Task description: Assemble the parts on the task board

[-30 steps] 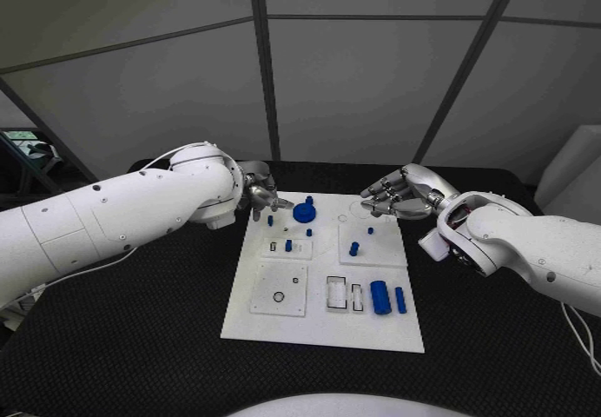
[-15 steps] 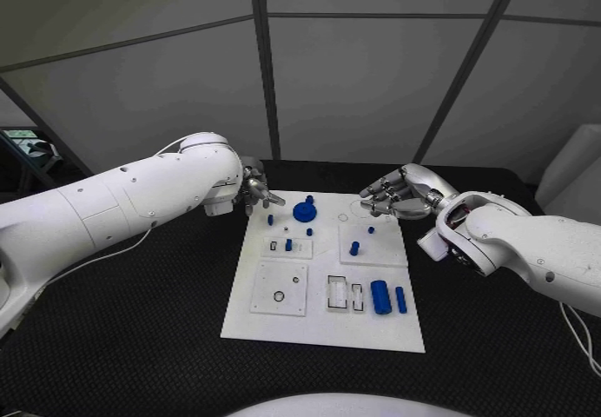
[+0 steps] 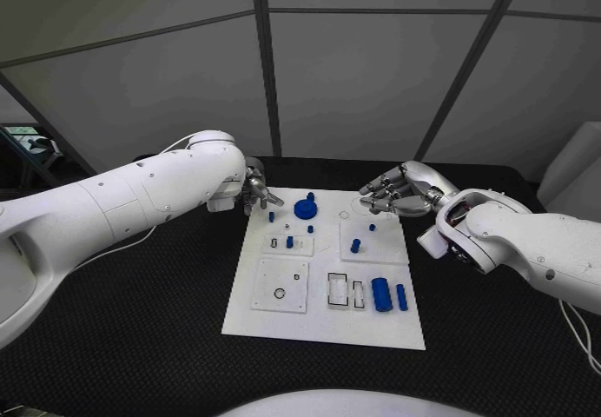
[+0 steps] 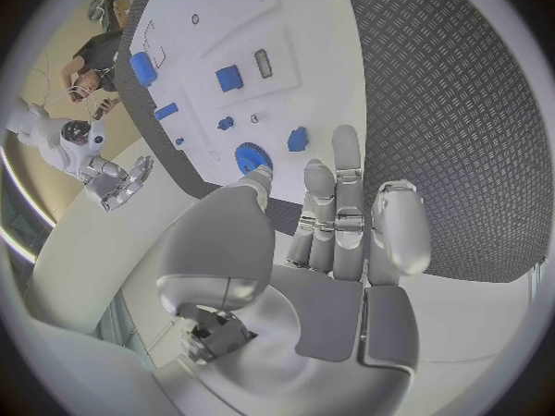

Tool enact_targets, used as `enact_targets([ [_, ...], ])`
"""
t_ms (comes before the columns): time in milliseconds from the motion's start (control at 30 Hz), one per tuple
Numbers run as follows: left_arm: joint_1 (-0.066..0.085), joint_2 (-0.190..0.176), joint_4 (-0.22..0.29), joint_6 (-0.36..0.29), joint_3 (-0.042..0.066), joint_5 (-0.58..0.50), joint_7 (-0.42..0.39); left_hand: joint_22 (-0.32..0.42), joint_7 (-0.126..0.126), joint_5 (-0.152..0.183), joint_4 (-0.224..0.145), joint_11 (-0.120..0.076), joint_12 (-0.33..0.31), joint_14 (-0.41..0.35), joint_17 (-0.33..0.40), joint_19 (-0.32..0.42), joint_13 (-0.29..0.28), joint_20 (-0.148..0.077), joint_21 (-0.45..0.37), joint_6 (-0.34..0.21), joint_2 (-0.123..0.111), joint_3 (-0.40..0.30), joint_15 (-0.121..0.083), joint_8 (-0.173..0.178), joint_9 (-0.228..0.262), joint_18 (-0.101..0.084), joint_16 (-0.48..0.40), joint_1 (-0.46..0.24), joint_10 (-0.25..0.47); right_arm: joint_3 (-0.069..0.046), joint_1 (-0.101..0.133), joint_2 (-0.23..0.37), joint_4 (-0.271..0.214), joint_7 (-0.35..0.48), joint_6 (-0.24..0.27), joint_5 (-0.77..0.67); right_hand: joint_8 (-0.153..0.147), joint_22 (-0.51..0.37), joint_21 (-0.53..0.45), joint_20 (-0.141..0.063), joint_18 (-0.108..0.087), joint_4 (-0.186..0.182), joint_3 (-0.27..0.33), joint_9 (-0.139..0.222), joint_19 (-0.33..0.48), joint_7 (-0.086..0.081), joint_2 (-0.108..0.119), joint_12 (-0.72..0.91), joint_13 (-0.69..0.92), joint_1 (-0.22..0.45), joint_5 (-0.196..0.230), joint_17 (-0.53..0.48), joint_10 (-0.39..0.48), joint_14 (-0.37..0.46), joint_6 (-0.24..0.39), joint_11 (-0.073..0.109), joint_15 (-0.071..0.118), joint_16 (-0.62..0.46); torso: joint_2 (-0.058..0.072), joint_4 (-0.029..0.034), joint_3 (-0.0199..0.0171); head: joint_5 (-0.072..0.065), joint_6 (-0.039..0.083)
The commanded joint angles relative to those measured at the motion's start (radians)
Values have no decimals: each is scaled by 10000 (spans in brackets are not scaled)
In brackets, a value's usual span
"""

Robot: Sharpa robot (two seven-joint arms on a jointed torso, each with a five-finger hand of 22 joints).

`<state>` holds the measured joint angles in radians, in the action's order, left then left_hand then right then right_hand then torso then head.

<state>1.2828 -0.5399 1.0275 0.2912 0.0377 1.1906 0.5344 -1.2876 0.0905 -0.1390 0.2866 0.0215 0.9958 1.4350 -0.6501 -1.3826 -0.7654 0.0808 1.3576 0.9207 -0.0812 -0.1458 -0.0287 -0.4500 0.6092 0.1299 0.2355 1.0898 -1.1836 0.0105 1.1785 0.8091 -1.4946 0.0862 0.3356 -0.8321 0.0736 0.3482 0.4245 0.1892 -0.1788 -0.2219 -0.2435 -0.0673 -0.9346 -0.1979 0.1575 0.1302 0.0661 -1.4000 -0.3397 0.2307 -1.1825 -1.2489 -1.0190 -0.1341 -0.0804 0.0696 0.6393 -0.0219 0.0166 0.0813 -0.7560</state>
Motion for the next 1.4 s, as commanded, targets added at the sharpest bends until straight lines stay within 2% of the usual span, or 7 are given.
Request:
enact_targets([
  [33,3,51,-70,226,-4,124,0,-15,-11,-38,2,-8,42,61,-18,-57,-13,-3,8,86,73,77,-4,-60,-17,-573,-32,-24,-98,-5,15,-14,-16,87,30,16,-42,-9,-35,43,-21,-1,73,2,-46,-13,-1,-20,-5,77,-56,-9,65,-4,74,25,-38,-28,-10,-2,-6,10,-13],
  [200,-38,116,-203,264,-27,104,-7,-29,-39,-46,-13,-28,67,71,-22,-67,-20,-12,13,151,121,130,-15,-113,-11,-575,-30,12,-112,-5,15,-27,-16,87,18,16,-42,-9,-35,43,-21,-1,73,2,-46,-13,-1,-20,-5,77,-56,-9,65,-4,74,25,-38,-28,-20,12,-3,-1,-32],
  [700,-124,226,-351,448,-102,-24,-14,-96,-89,-60,-80,-72,129,94,-31,-110,-50,-35,50,244,211,208,-43,-233,26,-589,-26,199,-151,-5,15,-64,-2,67,-39,16,-34,-26,-58,44,-26,7,66,-1,-59,-9,-26,-8,-3,63,-93,-15,66,-11,73,29,-35,-29,-19,0,-7,13,-52],
  [1167,-175,314,-465,468,-120,-157,-26,-95,-102,-66,-112,-85,120,97,-34,-107,-14,-46,42,248,281,228,-52,-275,40,-588,-29,315,-142,-5,15,-81,8,60,-51,16,-31,-33,-66,44,-27,10,63,-3,-66,-7,-33,-3,-3,58,-110,-17,65,-15,72,31,-33,-28,-19,-1,-7,7,-71],
  [1400,-191,330,-483,452,-127,-191,-29,-117,-123,-76,-167,-101,137,100,-38,-116,-3,-56,44,260,456,210,-63,-341,62,-592,-34,517,-149,-5,15,-88,14,63,-62,16,-28,-40,-76,45,-29,10,61,-4,-74,-6,-42,2,-2,57,-132,-20,66,-19,70,32,-31,-28,-25,1,-9,1,-84],
])
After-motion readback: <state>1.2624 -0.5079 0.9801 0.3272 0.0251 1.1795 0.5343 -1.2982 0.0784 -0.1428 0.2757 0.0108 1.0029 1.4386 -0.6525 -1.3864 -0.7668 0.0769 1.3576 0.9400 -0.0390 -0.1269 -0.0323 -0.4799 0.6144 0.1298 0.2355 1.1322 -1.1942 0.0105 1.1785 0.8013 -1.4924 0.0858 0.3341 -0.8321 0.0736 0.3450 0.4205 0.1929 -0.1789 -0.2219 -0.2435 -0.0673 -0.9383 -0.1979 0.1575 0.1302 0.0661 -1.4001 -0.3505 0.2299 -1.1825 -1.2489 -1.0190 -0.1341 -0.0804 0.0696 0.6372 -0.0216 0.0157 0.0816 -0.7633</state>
